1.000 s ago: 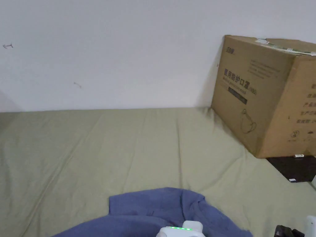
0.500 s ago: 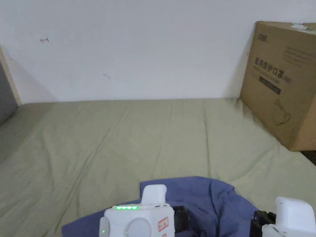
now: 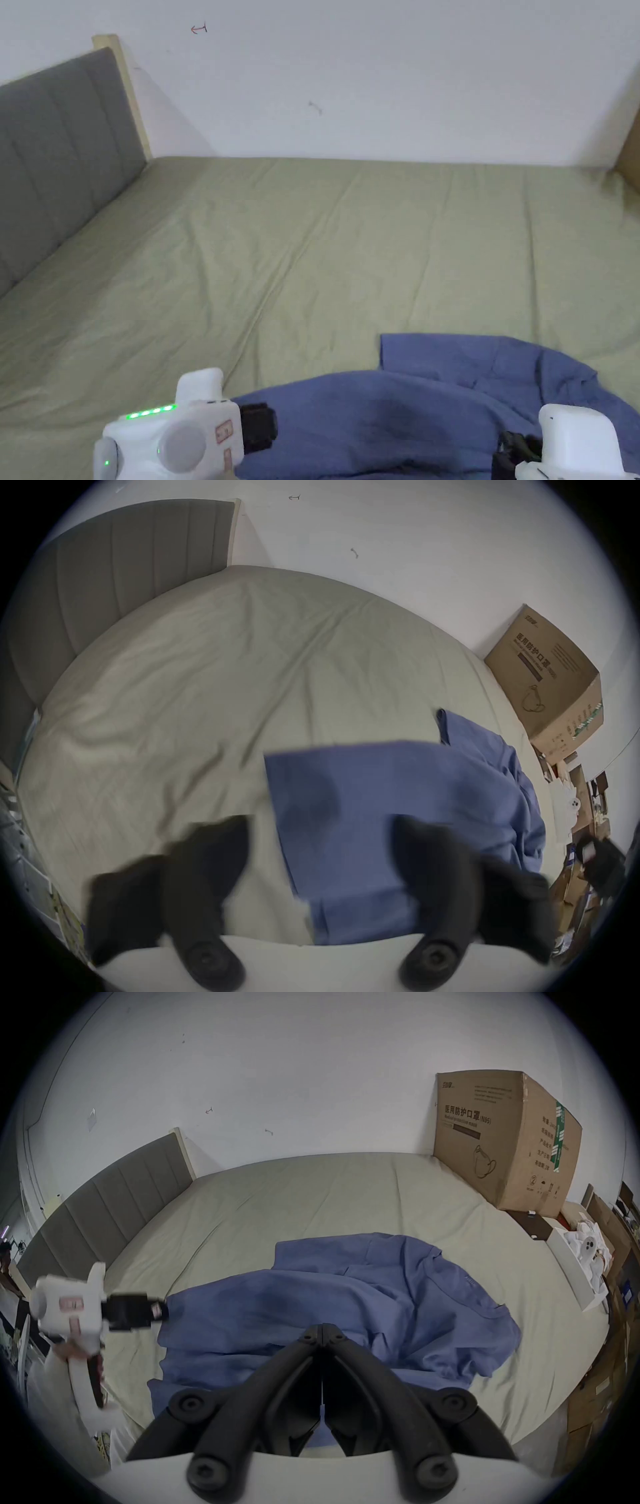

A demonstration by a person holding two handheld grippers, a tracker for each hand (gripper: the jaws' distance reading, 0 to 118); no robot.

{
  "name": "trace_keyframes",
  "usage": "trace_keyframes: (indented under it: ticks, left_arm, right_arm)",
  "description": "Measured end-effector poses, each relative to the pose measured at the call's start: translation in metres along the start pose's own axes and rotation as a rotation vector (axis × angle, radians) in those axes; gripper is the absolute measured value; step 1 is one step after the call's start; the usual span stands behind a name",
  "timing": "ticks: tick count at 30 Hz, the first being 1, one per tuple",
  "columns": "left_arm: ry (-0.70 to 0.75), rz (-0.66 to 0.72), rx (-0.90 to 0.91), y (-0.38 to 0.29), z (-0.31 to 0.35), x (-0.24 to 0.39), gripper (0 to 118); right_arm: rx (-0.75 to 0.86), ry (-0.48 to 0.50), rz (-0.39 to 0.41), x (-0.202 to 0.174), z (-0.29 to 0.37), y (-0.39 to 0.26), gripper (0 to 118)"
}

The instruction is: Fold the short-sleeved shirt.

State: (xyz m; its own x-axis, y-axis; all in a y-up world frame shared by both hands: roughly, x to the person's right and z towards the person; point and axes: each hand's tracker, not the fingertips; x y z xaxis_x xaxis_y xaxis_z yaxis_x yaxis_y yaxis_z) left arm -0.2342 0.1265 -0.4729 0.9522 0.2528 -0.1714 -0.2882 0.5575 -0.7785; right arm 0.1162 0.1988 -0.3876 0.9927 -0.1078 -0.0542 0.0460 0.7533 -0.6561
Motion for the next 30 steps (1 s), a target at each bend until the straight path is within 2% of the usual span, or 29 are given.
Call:
trace_keyframes:
  ticks: [3, 7, 8, 9, 10, 11, 13, 15, 16, 17, 19, 21, 23, 25, 26, 27, 28, 29, 30]
  left_arm:
    - [0.017, 0.005, 0.017, 0.030, -0.023, -0.010, 104]
    - [0.112, 0.030, -0.115, 0.040, -0.073, -0.014, 101]
    - [0.096, 0.026, -0.160, 0.033, -0.084, -0.012, 92]
    - [0.196, -0.035, -0.177, 0.022, -0.092, -0.003, 83]
    - [0.206, -0.141, -0.067, 0.016, -0.085, 0.005, 80]
    - [0.216, -0.139, -0.055, 0.014, -0.079, 0.010, 72]
    - [0.235, -0.100, -0.055, 0.014, -0.072, 0.014, 48]
    - [0.249, -0.100, -0.062, 0.017, -0.072, 0.011, 11]
    - [0.295, -0.119, -0.061, 0.021, -0.072, 0.011, 2]
    - [0.256, -0.116, -0.076, 0.023, -0.072, 0.011, 2]
    - [0.280, -0.179, -0.077, 0.021, -0.068, 0.018, 2]
    - [0.269, -0.158, -0.073, 0.025, -0.059, 0.019, 2]
    - [0.169, -0.108, -0.033, 0.029, -0.043, 0.017, 2]
    - [0.100, -0.080, 0.012, 0.037, -0.022, 0.015, 2]
    - [0.064, -0.058, 0.036, 0.040, -0.011, 0.014, 2]
    - [0.051, -0.050, 0.061, 0.042, -0.002, 0.014, 2]
    - [0.044, -0.063, 0.082, 0.046, 0.007, 0.016, 2]
    - [0.030, -0.062, 0.089, 0.048, 0.015, 0.016, 2]
    - [0.005, -0.047, 0.108, 0.049, 0.021, 0.015, 2]
  right_arm:
    - [-0.023, -0.002, 0.003, 0.002, -0.007, -0.003, 0]
    - [-0.067, -0.026, -0.007, 0.011, -0.021, -0.009, 0]
    - [-0.078, -0.030, -0.013, 0.013, -0.024, -0.010, 0]
    - [-0.087, -0.034, -0.019, 0.016, -0.026, -0.010, 0]
    - [-0.092, -0.036, -0.023, 0.019, -0.028, -0.011, 0]
    - [-0.097, -0.040, -0.026, 0.021, -0.030, -0.011, 0]
    - [-0.105, -0.052, -0.028, 0.026, -0.034, -0.011, 0]
    - [-0.116, -0.062, -0.033, 0.031, -0.038, -0.009, 0]
    - [-0.117, -0.065, -0.039, 0.034, -0.038, -0.009, 0]
    - [-0.119, -0.065, -0.048, 0.037, -0.038, -0.008, 0]
    - [-0.121, -0.043, -0.082, 0.047, -0.039, -0.002, 0]
    - [-0.120, -0.007, -0.145, 0.059, -0.043, 0.010, 0]
    - [-0.095, 0.063, -0.175, 0.075, -0.050, 0.028, 0]
    - [-0.081, 0.087, -0.142, 0.089, -0.062, 0.053, 0]
    - [-0.097, 0.091, -0.079, 0.094, -0.071, 0.070, 2]
    - [-0.116, 0.088, -0.022, 0.098, -0.082, 0.085, 14]
    - [-0.149, 0.092, 0.040, 0.103, -0.097, 0.101, 34]
    - [-0.171, 0.087, 0.078, 0.107, -0.113, 0.116, 65]
    - [-0.181, 0.090, 0.102, 0.113, -0.133, 0.128, 79]
